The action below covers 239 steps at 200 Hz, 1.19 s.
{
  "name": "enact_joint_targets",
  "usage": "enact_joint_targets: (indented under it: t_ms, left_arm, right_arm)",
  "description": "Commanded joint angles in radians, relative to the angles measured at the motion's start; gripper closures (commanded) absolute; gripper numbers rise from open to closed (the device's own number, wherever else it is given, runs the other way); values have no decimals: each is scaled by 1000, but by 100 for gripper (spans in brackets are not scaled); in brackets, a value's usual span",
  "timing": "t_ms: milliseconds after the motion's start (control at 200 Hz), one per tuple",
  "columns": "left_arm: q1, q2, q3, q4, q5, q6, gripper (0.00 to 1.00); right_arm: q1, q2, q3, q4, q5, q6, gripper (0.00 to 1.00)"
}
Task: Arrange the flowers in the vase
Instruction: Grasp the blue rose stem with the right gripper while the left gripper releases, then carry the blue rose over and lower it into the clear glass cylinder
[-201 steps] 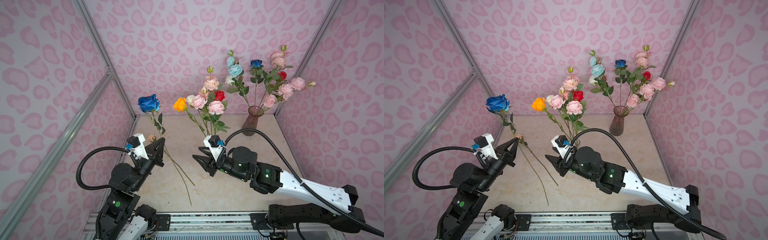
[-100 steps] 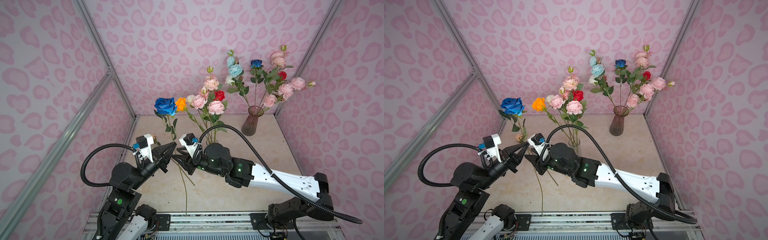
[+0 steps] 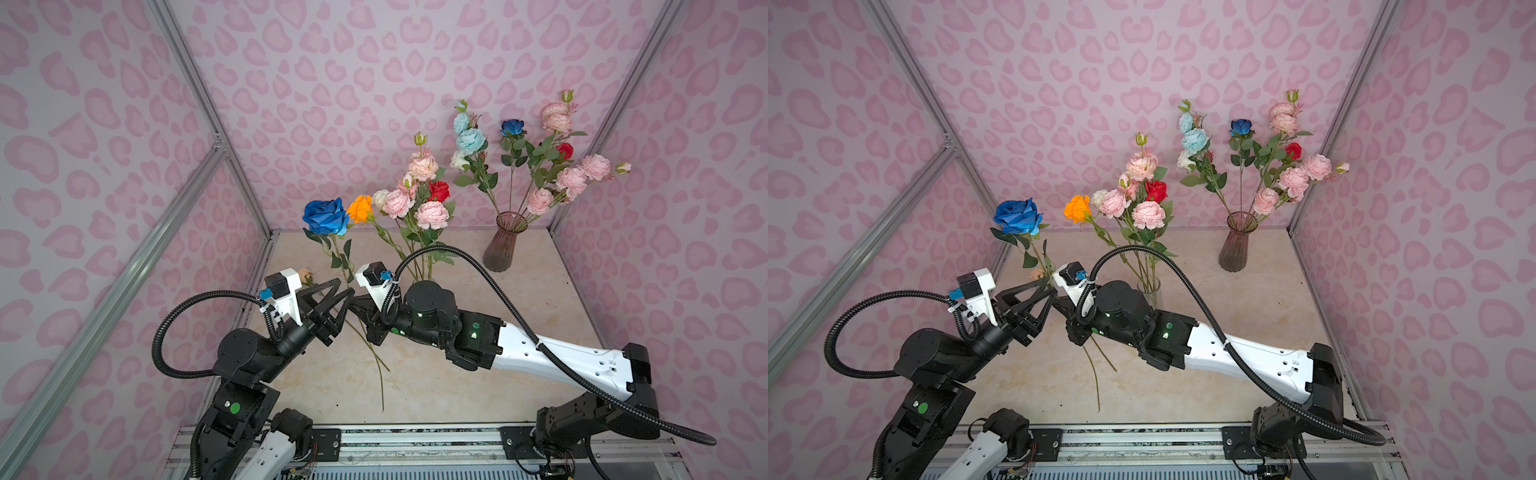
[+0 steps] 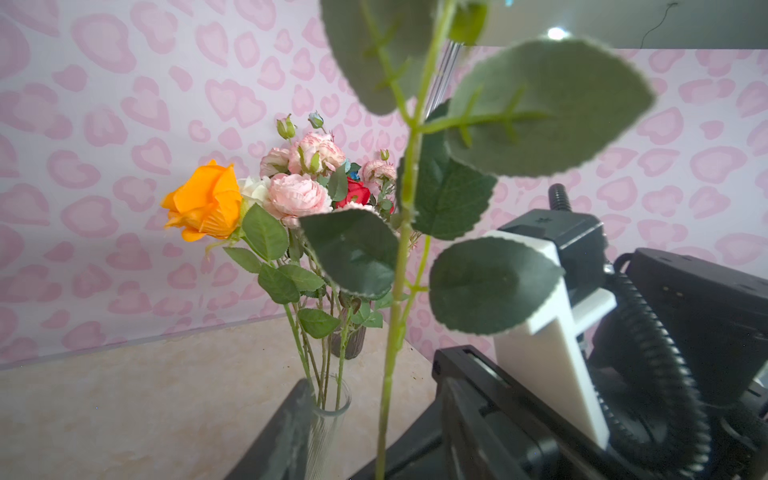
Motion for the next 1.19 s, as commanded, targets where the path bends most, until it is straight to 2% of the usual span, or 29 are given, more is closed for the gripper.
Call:
enact_joint_targets:
  t_ms: [0, 125, 225, 350, 575, 715, 1010, 1190]
  left_arm:
    - [1, -46, 0, -42, -141, 13, 40]
    - [1, -126, -52, -80, -293, 6, 39]
    - [1, -173, -84, -102, -379, 2, 39]
    - [1, -192, -96, -110, -400, 7, 39]
    - [1, -176, -83, -122, -384, 16, 39]
    - [0, -175, -100, -116, -377, 1, 39]
    - [0, -154, -99, -126, -354, 1, 39]
    - [1, -143, -97, -134, -351, 0, 39]
  right_arm:
    - [0, -33, -13, 0, 94, -59, 100]
    - [-1, -108, -21, 4, 239, -171, 100]
    - [-2, -153, 1, 31, 383, -318, 100]
    - [-32, -171, 0, 172, 514, -501, 100]
    - [-117, -112, -17, 407, 564, -673, 100]
    - [-154, -77, 6, 461, 545, -683, 100]
    - [-207, -33, 64, 462, 510, -695, 100]
    - [-250, -39, 46, 435, 478, -613, 100]
